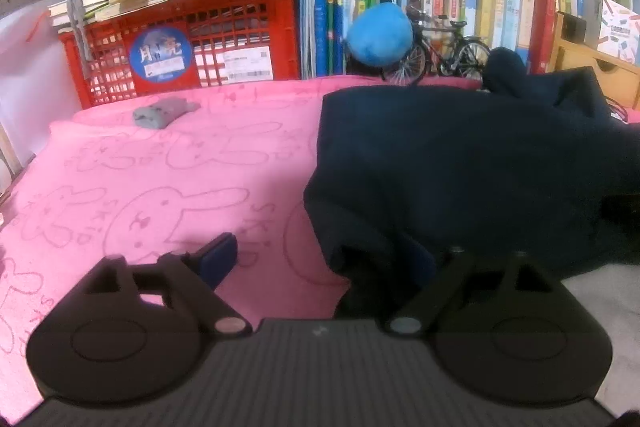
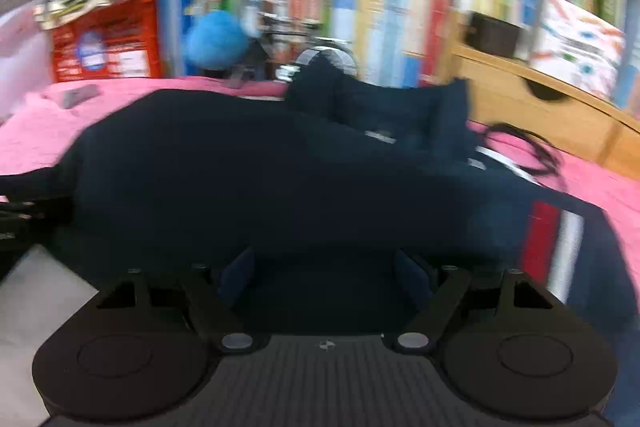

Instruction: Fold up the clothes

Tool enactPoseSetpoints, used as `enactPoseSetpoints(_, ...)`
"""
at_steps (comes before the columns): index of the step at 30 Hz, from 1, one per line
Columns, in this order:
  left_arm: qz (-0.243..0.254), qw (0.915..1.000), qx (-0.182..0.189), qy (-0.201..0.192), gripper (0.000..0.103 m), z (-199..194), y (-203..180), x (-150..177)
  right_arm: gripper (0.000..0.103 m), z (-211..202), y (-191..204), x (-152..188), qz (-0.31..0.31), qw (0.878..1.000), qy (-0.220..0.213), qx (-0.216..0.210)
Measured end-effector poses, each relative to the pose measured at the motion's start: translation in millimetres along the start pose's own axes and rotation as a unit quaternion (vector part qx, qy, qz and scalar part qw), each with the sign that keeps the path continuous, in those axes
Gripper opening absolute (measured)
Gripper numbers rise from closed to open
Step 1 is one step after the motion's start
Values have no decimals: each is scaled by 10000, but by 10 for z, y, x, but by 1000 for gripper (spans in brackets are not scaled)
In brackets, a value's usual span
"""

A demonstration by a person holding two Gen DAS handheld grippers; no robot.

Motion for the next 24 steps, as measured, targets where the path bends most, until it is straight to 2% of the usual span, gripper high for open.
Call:
enactPoseSetpoints(1, -21, 10000, 16, 6, 90, 1, 5, -5, 77, -26, -85, 2, 20, 10000, 0, 58)
enactPoseSetpoints(3, -68, 10000, 49, 19, 90, 6, 19, -10, 66, -71, -238, 4, 51, 9999, 13, 117)
enactPoseSetpoints(6, -114, 9999, 75, 35, 91, 15, 34, -11, 60, -165, -350, 75, -80, 10000, 30, 6)
enactPoseSetpoints(12, -121, 9999, 69, 45, 92, 15, 29, -10, 58, -345, -428, 214, -410, 9987, -46, -303)
enactPoseSetpoints(15, -122, 9999, 66, 48, 92, 15, 27, -9, 59, -442, -456, 210, -275, 9985, -80, -463)
enactPoseSetpoints(17, -120, 9999, 61, 50, 93, 16, 27, -10, 65, -561, -457, 181, -10, 9967, -173, -788)
enactPoseSetpoints(19, -119, 9999, 59, 52, 93, 18, 30, -10, 66, -662, -433, 128, 236, 9921, -300, -1196)
enactPoseSetpoints(21, -123, 9999, 62, 54, 93, 19, 31, -11, 67, -677, -407, 50, 342, 9917, -422, -1165)
enactPoseSetpoints(22, -126, 9999, 61, 55, 93, 19, 31, -11, 68, -659, -399, 14, 325, 9934, -495, -982)
enactPoseSetpoints(24, -127, 9999, 62, 56, 93, 19, 32, -11, 68, -530, -410, -27, 72, 9980, -605, -163)
Point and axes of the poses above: each gripper's, at about its wrist camera, not at the fingertips, and z roughly the way its jaws point, y to its left, x to its underside, the point moved 7 cm from there along z, roughly the way its jaws point, and after that the axes turned 11 degrees about z, right-handed, at the moved point
